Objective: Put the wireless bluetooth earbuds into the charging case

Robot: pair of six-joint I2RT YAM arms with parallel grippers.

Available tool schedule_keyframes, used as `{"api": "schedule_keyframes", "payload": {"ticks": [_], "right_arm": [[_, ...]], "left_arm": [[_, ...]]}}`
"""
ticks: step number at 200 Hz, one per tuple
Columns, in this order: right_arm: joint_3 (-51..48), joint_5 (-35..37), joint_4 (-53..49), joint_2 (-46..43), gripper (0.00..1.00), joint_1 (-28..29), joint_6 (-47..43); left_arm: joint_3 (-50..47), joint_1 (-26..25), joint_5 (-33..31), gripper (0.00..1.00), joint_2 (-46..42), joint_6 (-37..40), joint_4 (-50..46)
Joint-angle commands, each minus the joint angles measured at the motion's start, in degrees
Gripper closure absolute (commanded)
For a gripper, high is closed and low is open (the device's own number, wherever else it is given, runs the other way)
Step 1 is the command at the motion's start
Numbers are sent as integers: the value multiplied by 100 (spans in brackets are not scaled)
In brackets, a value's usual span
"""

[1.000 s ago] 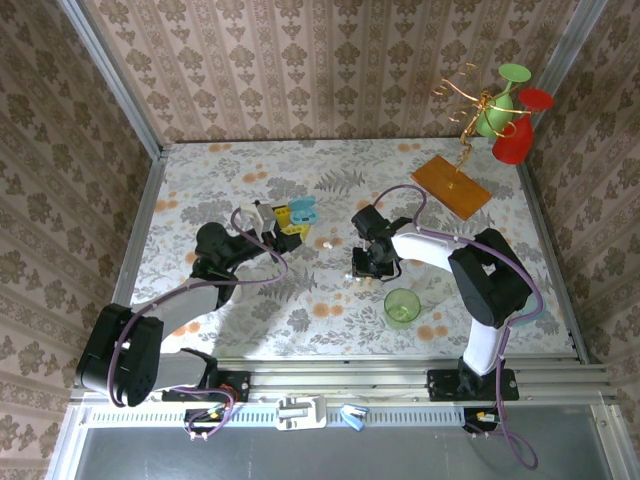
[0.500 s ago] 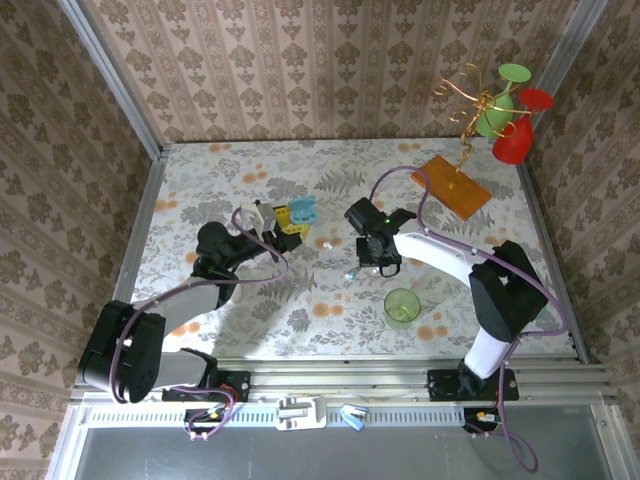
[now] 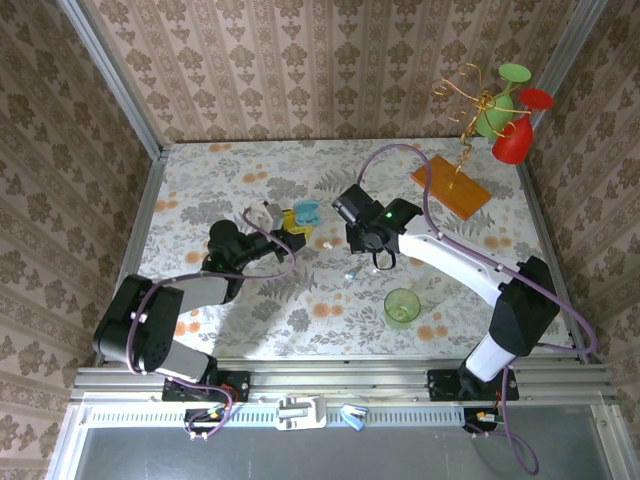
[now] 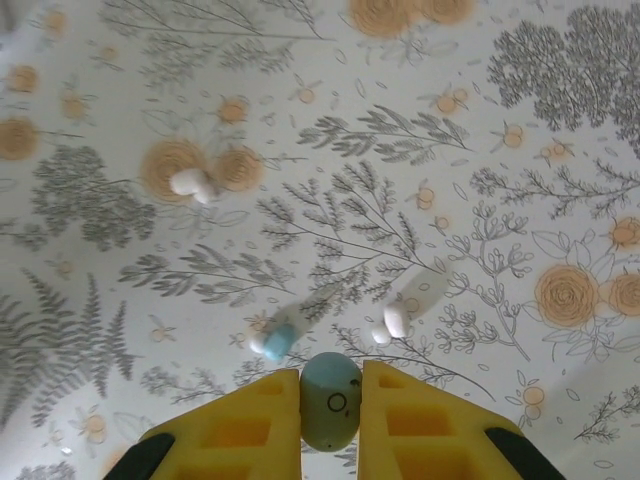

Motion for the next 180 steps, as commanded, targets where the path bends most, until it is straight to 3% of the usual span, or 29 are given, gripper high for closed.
{"api": "schedule_keyframes", "payload": {"ticks": [1, 90, 180], "right_arm": [[270, 46, -28, -268, 85, 202, -184], [377, -812, 1664, -383, 86, 507, -537], [547, -1072, 1978, -148, 86, 494, -588]], "left_arm": [[224, -13, -46, 73, 153, 305, 259], [271, -187, -16, 73, 312, 491, 367], [242, -397, 142, 73, 224, 456, 492]]}}
